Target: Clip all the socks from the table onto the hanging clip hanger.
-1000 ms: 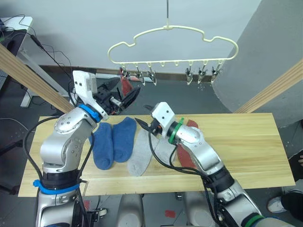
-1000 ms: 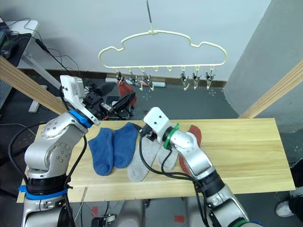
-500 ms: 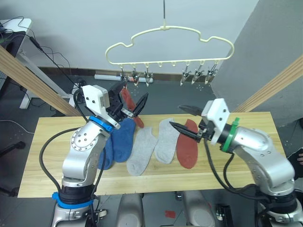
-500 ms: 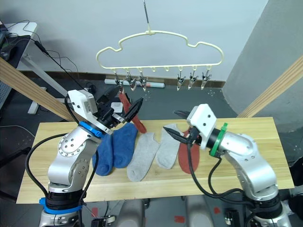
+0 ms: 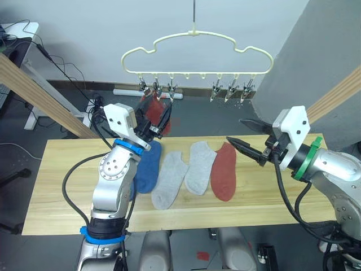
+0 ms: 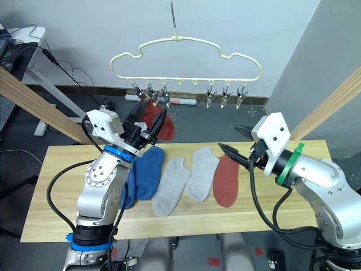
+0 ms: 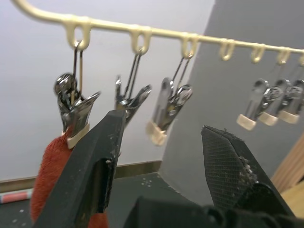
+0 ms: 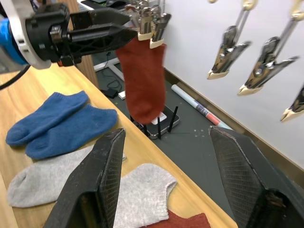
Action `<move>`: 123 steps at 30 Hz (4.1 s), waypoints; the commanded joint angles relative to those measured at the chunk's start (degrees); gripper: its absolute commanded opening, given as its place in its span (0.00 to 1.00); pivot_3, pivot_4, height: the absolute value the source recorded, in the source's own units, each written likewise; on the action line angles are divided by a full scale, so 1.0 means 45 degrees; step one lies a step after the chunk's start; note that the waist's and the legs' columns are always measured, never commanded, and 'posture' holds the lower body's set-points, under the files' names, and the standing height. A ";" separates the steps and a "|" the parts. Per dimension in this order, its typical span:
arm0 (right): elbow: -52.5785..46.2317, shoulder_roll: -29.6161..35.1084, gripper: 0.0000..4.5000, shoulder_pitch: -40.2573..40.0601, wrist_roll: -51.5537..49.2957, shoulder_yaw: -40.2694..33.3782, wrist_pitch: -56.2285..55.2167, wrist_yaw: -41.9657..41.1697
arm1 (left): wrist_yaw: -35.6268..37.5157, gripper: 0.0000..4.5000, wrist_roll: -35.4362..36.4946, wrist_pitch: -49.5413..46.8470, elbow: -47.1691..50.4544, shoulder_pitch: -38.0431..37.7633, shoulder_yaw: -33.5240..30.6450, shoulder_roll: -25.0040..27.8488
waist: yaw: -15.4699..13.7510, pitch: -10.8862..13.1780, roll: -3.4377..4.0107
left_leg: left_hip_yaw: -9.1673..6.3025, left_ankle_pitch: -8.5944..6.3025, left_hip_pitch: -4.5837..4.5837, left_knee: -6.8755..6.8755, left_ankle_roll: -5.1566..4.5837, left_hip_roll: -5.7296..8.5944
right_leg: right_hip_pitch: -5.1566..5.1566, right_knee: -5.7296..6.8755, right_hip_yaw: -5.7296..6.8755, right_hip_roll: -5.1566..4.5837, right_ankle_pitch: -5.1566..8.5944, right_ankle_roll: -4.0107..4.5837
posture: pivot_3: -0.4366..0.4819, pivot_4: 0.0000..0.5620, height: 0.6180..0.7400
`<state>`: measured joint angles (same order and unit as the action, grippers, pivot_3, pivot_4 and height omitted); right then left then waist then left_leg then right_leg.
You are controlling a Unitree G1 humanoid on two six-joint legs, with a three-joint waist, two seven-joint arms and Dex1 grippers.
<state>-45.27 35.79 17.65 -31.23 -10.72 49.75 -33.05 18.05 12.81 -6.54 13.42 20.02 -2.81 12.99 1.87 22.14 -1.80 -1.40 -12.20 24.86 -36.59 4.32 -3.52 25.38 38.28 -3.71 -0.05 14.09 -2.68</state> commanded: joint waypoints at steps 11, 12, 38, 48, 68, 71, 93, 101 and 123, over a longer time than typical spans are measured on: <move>-0.0609 0.0524 0.66 -0.0060 -0.0775 -0.0539 -0.0141 0.0584 | -0.0300 0.58 -0.0155 0.0698 -0.0943 0.0953 -0.0039 -0.0464 | 0.0030 0.0000 0.0000 | -0.0002 0.0001 -0.0007 -0.0083 -0.0004 0.0005 | 0.0003 0.0111 -0.0012 0.0005 0.0038 -0.0063 | 0.36 0.67 1.00; -0.0606 0.0562 0.66 -0.0091 -0.0796 -0.0570 -0.0144 0.0592 | -0.0363 0.54 -0.0204 0.0736 -0.1066 0.1041 -0.0071 -0.0476 | 0.0032 0.0000 -0.0001 | -0.0003 0.0002 -0.0007 -0.0083 -0.0005 0.0005 | 0.0003 0.0113 -0.0012 0.0006 0.0038 -0.0063 | 0.36 0.67 1.00; -0.0288 0.0718 0.66 0.0107 -0.2072 -0.0824 -0.0487 0.0719 | -0.1466 0.44 -0.0720 0.1062 -0.1959 0.2216 -0.0188 -0.0908 | 0.0045 0.0000 -0.0002 | -0.0002 0.0002 -0.0007 -0.0083 -0.0006 0.0007 | 0.0003 0.0109 -0.0015 0.0007 0.0041 -0.0068 | 0.35 0.67 1.00; -0.0207 0.0857 0.66 0.0010 -0.2112 -0.0712 -0.0691 0.0727 | -0.1533 0.44 -0.0654 0.0982 -0.1866 0.2365 -0.0205 -0.0918 | 0.0102 0.0001 -0.0002 | -0.0001 0.0002 -0.0006 -0.0081 -0.0006 0.0006 | 0.0004 0.0108 -0.0016 0.0007 0.0041 -0.0069 | 0.35 0.67 1.00; -0.0352 0.0828 0.66 -0.0515 -0.1861 -0.0341 -0.1039 0.0767 | -0.1297 0.00 -0.0564 0.0857 -0.1772 0.2402 -0.0182 -0.0837 | 0.0112 0.0000 -0.0002 | 0.0001 0.0002 -0.0006 -0.0080 -0.0006 0.0007 | 0.0004 0.0103 -0.0017 0.0007 0.0042 -0.0070 | 0.36 0.67 1.00; -0.0435 0.0879 0.66 -0.0765 -0.1586 -0.0035 -0.1050 0.0867 | -0.1249 0.00 -0.0548 0.0802 -0.1740 0.2402 -0.0181 -0.0788 | 0.0117 0.0000 -0.0002 | -0.0001 0.0002 -0.0006 -0.0080 -0.0006 0.0007 | 0.0004 0.0104 -0.0015 0.0007 0.0042 -0.0070 | 0.36 0.67 1.00; 0.7816 -0.5628 1.00 -0.1841 0.6313 0.5206 -0.4473 0.7356 | 0.0262 0.00 -0.0058 -0.0512 -0.0693 0.2169 0.0122 -0.0180 | 0.0292 -0.0010 -0.0019 | 0.0022 0.0005 0.0001 -0.0055 0.0001 -0.0008 | 0.0041 0.0092 -0.0050 0.0022 0.0035 -0.0087 | 0.40 0.69 1.00; 0.8885 -0.6136 1.00 -0.1898 0.6517 0.5077 -0.4689 0.6789 | 0.0480 0.00 0.0124 -0.0735 -0.0571 0.2105 0.0082 -0.0103 | 0.0295 -0.0010 -0.0019 | 0.0023 0.0005 0.0002 -0.0054 0.0001 -0.0009 | 0.0041 0.0093 -0.0053 0.0022 0.0035 -0.0087 | 0.40 0.68 1.00; 0.6474 -0.2678 0.01 -0.1018 0.9818 0.6295 -0.6142 0.5009 | 0.2083 0.00 0.3305 -0.3825 -0.0020 0.2945 -0.0827 0.1035 | 0.0310 -0.0006 -0.0017 | 0.0030 0.0005 0.0003 -0.0060 0.0002 0.0002 | 0.0047 0.0094 -0.0062 0.0019 0.0034 -0.0089 | 0.40 0.70 1.00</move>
<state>-13.64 24.26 13.02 11.78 15.85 24.04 -9.14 26.94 26.24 -23.69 10.11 32.30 -5.82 17.44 3.26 22.11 -1.88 -1.30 -12.18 24.85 -36.83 4.34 -3.58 25.60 38.71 -3.96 0.10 14.24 -3.08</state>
